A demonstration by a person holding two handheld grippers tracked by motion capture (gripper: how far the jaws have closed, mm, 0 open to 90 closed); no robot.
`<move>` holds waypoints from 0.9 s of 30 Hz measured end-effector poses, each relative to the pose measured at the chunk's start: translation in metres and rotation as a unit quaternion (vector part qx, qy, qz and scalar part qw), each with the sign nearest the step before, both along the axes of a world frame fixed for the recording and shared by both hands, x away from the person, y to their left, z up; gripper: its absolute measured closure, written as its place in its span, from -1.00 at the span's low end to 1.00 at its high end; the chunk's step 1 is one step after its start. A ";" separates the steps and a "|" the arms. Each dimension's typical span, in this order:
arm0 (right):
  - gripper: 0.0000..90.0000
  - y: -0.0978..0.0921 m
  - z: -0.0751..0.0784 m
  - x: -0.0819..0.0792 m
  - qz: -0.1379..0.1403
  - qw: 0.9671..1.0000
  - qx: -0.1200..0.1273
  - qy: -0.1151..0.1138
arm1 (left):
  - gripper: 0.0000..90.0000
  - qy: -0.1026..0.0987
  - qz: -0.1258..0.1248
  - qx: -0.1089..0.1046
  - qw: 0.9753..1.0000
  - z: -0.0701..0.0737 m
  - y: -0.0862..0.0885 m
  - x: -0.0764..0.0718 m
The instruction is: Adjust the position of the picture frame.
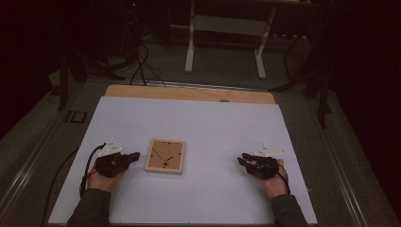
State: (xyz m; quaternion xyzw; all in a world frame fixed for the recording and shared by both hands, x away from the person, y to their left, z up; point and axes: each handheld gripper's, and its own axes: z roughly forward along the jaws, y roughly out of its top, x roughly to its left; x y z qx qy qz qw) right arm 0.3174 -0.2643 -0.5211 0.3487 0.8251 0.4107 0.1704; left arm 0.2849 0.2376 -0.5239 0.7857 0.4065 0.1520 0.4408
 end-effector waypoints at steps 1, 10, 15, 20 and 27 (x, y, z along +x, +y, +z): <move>0.57 0.000 0.000 0.000 0.000 1.000 0.000 0.000 | 1.00 0.001 -0.001 0.000 1.000 0.000 0.000 0.000; 0.90 0.001 0.003 -0.002 0.010 1.000 0.001 -0.004 | 1.00 0.002 -0.009 0.011 1.000 -0.003 -0.006 0.001; 0.99 0.003 0.004 -0.002 0.016 1.000 -0.003 -0.005 | 1.00 0.005 -0.016 0.017 1.000 -0.006 -0.010 0.001; 0.99 0.003 0.004 -0.002 0.019 1.000 -0.003 -0.007 | 1.00 0.007 -0.020 0.025 0.999 -0.008 -0.012 0.002; 0.98 0.003 0.004 -0.003 0.021 1.000 -0.003 -0.008 | 1.00 0.013 -0.024 0.037 0.999 -0.011 -0.015 0.002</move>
